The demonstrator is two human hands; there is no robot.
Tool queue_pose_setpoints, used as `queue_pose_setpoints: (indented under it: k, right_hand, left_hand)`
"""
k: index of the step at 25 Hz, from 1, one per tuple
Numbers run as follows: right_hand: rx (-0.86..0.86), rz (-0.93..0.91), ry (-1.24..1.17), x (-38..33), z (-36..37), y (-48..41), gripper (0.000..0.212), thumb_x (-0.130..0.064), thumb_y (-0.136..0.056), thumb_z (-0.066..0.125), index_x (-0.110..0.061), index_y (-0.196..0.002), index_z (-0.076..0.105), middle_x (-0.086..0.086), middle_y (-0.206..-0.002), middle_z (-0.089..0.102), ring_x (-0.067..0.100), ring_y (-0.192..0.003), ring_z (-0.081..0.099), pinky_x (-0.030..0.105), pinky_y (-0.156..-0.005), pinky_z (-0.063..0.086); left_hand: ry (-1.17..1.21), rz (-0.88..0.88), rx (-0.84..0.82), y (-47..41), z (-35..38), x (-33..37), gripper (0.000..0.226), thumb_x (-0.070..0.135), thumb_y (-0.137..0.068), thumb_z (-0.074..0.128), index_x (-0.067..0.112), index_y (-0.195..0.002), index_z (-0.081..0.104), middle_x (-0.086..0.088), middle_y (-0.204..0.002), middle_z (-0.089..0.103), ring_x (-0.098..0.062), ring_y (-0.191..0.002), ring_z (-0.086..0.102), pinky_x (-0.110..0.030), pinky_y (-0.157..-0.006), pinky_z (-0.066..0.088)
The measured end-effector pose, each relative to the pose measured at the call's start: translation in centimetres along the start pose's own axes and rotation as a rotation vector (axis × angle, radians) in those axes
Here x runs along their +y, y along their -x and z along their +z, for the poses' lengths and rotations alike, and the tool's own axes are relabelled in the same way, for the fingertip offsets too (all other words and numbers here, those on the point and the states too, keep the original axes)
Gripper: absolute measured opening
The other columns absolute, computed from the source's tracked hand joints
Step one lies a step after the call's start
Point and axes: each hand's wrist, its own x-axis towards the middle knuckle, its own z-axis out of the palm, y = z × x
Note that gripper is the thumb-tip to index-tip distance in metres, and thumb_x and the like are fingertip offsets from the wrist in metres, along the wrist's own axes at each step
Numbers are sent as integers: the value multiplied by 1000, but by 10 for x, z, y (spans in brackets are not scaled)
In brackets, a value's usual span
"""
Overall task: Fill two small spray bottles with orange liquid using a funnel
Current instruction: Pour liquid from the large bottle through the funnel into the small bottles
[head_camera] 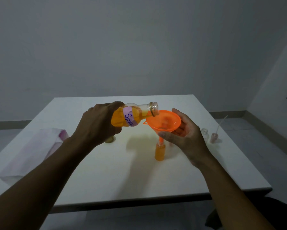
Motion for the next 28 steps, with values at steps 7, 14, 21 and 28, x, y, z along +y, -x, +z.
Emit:
queue_pose_setpoints:
  k: [7, 14, 21, 28]
  right_hand:
    - [2, -20, 78, -4, 2, -1, 97, -40, -62, 86, -33, -147, 41, -8, -143, 51, 14, -126, 55, 35, -96, 57]
    - [2, -30, 97, -6, 2, 2, 96, -41, -64, 85, -34, -147, 39, -10, -142, 50, 12, -125, 55, 27, -90, 57]
    - [12, -39, 98, -8, 0, 2, 96, -41, -63, 86, -34, -147, 40, -9, -144, 50, 14, -127, 54, 39, -98, 56]
    - [20, -52, 112, -8, 0, 0, 96, -45, -63, 86, -35, -147, 39, -9, -144, 49, 15, -127, 54, 29, -92, 57]
  left_hand:
    - [145, -51, 25, 5, 1, 4, 56, 22, -67, 83, 20, -118, 60, -5, -95, 73, -25, -76, 66, -35, -66, 56]
    - [177, -108, 45, 11, 6, 3, 57, 23, -67, 83, 18, -120, 60, -6, -94, 73, -26, -77, 67, -39, -67, 57]
    - [171, -117, 53, 11, 10, 3, 60, 27, -67, 84, 19, -120, 60, -5, -95, 73, -24, -76, 67, -35, -66, 56]
    - [176, -133, 68, 11, 14, 5, 61, 28, -67, 86, 14, -121, 61, -10, -98, 73, -28, -78, 67, -31, -67, 52]
